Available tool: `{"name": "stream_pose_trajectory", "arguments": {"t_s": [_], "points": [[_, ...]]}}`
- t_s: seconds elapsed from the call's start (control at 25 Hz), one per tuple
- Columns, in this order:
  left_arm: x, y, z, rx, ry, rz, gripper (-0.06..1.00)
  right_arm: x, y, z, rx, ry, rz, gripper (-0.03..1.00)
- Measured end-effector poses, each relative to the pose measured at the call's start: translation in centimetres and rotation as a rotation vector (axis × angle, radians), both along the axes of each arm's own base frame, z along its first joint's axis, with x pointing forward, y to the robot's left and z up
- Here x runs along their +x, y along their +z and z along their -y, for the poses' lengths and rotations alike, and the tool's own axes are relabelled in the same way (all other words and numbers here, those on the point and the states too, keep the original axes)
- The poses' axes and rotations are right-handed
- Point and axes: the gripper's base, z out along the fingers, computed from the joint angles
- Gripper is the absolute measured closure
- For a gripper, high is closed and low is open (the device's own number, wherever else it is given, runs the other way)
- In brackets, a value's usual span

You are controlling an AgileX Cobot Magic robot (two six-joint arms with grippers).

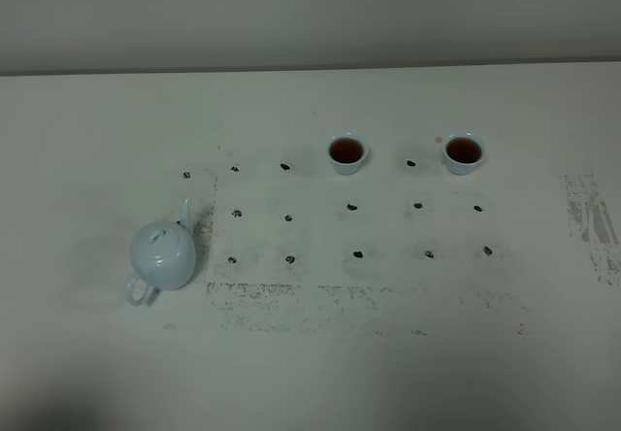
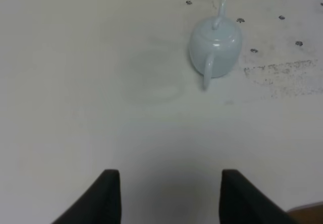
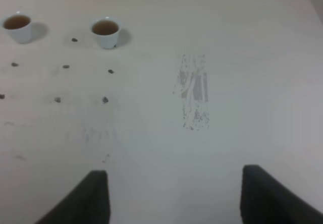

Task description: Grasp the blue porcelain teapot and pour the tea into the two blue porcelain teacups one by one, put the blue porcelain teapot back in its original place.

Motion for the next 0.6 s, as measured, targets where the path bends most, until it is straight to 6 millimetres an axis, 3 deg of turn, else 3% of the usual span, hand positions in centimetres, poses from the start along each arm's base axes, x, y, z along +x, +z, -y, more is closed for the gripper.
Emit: {"name": "stream_pose_trajectory", "arguments": {"t_s": [0.6], "points": [[0.00,0.00,0.00,0.000,0.000,0.000,0.52,0.00,0.00,0.00,0.000,0.000,0.000,0.39]]}}
